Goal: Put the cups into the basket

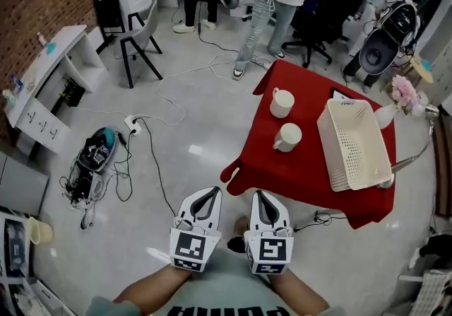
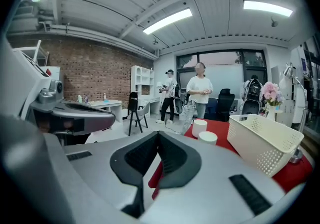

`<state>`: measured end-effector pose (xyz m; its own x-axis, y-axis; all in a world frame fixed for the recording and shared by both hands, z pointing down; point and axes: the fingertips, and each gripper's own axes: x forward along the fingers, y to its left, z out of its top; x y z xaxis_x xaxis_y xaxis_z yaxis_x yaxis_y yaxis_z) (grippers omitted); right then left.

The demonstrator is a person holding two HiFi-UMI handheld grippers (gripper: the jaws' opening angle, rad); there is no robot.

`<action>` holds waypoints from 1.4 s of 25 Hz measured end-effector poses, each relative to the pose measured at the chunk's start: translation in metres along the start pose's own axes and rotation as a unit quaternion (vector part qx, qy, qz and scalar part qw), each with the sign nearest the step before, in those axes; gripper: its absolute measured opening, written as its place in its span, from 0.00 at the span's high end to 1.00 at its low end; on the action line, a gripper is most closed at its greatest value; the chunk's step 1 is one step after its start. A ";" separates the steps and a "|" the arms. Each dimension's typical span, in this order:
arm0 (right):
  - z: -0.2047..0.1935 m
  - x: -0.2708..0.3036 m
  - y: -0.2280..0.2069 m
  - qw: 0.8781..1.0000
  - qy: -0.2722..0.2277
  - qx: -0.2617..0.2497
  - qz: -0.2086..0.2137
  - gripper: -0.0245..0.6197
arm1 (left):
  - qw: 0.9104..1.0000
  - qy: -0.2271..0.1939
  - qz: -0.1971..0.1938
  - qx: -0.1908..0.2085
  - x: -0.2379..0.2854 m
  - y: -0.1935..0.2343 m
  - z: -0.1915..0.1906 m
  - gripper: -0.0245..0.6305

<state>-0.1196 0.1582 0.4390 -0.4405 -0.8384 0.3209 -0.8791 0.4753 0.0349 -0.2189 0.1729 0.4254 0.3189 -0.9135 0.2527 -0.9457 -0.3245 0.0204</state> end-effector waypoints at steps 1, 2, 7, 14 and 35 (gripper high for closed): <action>0.001 0.005 -0.008 1.000 0.002 0.001 0.000 0.94 | 1.000 0.001 0.000 0.000 0.009 -0.001 0.003 0.96; 0.003 0.010 -0.015 1.000 0.004 0.001 0.001 0.94 | 1.000 0.002 0.001 0.001 0.017 -0.002 0.006 0.96; 0.010 0.031 -0.044 1.000 0.006 -0.003 0.009 0.94 | 1.000 0.003 0.008 0.004 0.053 -0.006 0.019 0.96; 0.023 0.053 -0.076 1.000 -0.006 -0.009 0.020 0.94 | 1.000 -0.001 0.018 0.007 0.092 -0.010 0.033 0.96; 0.006 0.096 -0.130 0.999 0.033 0.000 -0.015 0.94 | 0.999 0.021 -0.024 0.010 0.167 -0.017 0.026 0.96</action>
<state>-0.0482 0.0144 0.4594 -0.4013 -0.8329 0.3811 -0.8915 0.4506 0.0460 -0.1479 0.0194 0.4426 0.3603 -0.8856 0.2931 -0.9277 -0.3730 0.0133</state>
